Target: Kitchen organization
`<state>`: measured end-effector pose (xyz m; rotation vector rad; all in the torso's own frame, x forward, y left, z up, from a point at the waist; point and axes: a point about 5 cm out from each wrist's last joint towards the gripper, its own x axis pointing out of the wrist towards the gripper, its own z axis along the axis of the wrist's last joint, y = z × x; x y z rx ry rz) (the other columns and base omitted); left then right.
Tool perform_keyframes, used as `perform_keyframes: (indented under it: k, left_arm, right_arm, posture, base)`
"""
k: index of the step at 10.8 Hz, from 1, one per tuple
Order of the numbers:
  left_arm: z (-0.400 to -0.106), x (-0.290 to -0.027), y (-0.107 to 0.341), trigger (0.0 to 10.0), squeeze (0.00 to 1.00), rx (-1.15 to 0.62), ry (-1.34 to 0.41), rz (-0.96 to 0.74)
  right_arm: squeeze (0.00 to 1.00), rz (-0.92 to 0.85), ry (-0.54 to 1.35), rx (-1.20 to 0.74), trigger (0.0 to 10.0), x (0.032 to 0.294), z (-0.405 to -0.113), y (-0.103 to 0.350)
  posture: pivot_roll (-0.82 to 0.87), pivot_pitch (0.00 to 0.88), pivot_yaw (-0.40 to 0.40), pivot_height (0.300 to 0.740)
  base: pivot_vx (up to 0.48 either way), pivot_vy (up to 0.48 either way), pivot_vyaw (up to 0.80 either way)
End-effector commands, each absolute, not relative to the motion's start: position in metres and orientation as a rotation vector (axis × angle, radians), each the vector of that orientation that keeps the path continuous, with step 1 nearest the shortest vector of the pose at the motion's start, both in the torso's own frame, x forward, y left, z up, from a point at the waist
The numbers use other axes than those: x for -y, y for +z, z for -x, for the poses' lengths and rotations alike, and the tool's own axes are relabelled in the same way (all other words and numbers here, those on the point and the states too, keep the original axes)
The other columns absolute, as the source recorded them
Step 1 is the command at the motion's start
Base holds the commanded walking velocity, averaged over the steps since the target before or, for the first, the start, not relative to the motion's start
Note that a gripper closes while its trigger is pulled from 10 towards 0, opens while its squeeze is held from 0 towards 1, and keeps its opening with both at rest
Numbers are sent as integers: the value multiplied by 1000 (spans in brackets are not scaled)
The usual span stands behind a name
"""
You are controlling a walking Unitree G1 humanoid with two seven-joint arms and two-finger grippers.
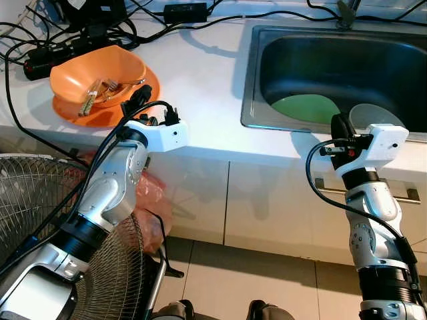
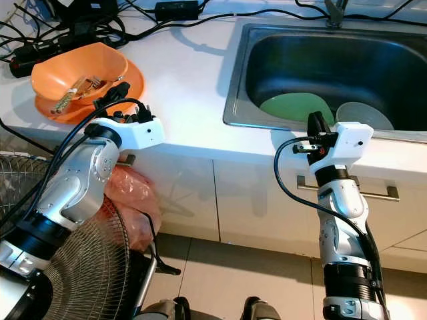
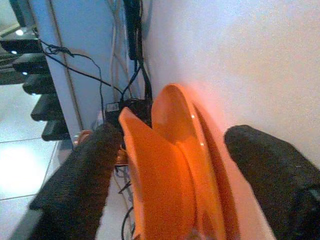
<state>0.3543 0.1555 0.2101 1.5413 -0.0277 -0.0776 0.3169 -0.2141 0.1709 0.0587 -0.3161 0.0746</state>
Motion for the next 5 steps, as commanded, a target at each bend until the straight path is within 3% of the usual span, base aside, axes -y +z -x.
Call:
perform_keyframes:
  k: [1, 2, 3, 5]
  left_arm:
    - [-351, -160, 180, 2314, 0, -97, -169, -1550]
    - [-350, -162, 177, 0, 0, -113, -181, -1547]
    - [-349, -162, 175, 10000, 0, -117, -184, -1555]
    - [-350, -161, 176, 10000, 0, -114, -176, -1549]
  right_arm:
    - [0, -91, 58, 205, 10000, 216, -316, 148]
    - [0, -92, 61, 206, 10000, 215, -316, 148]
    - [0, -91, 61, 207, 10000, 215, -316, 148]
    - [0, -90, 60, 207, 10000, 216, -316, 148]
  posture:
    - [36, 178, 57, 740]
    - [36, 178, 57, 740]
    - [35, 174, 57, 740]
    - [34, 171, 58, 740]
  base:
    - [0, 0, 0]
    - [0, 0, 0]
    - [0, 0, 0]
    - [0, 0, 0]
